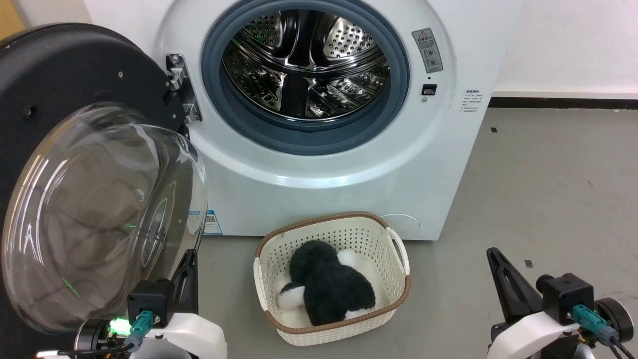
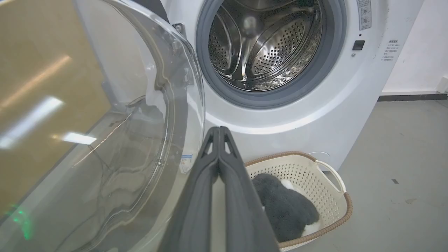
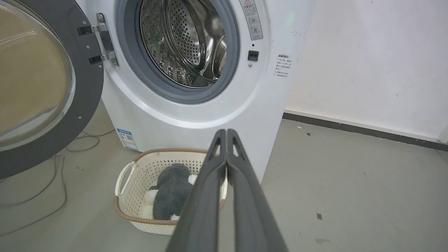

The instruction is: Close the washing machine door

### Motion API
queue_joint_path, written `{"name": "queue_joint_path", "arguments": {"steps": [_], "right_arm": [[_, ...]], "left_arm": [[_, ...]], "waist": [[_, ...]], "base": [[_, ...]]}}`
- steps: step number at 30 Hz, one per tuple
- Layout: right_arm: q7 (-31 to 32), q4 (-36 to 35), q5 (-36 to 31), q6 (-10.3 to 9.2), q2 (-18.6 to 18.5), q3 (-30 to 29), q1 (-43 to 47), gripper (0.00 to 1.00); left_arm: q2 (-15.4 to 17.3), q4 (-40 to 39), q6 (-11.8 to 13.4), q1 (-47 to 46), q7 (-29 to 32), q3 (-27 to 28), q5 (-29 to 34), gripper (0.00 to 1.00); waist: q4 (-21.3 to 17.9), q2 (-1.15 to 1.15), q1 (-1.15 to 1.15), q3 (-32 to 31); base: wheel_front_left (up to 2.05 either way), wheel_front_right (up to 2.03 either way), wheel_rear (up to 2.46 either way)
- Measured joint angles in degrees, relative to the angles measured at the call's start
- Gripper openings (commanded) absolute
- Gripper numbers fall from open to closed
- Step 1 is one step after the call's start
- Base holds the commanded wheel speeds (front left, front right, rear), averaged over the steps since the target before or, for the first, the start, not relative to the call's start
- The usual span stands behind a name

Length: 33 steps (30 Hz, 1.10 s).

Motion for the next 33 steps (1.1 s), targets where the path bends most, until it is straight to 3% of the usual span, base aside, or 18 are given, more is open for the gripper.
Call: {"name": "queue_joint_path", "arguments": {"steps": [18, 19, 33], "right_arm": [[0.00, 0.00, 0.00, 0.00, 0.01, -0.01, 0.00, 0.00], [0.00, 0.02, 0.03, 0.00, 0.00, -0.01, 0.02, 1.00], [-0.71, 0.07, 0.94, 0.00, 0.00, -0.33, 0.07, 1.00]], "left_arm": [[0.00, 0.00, 0.00, -0.01, 0.00, 0.00, 0.00, 0.00], [0.00, 0.03, 0.02, 0.02, 0.00, -0.01, 0.00, 1.00], [0.00, 0.27, 0.10, 0.04, -0.75, -0.64, -0.44, 1.00]], "waist": [[0.00, 0.00, 0.00, 0.00], [0.00, 0.00, 0.00, 0.00], [0.03, 0.00, 0.00, 0.07]], "base": [[0.00, 0.00, 0.00], [0.00, 0.00, 0.00], [0.00, 0.00, 0.00]]}}
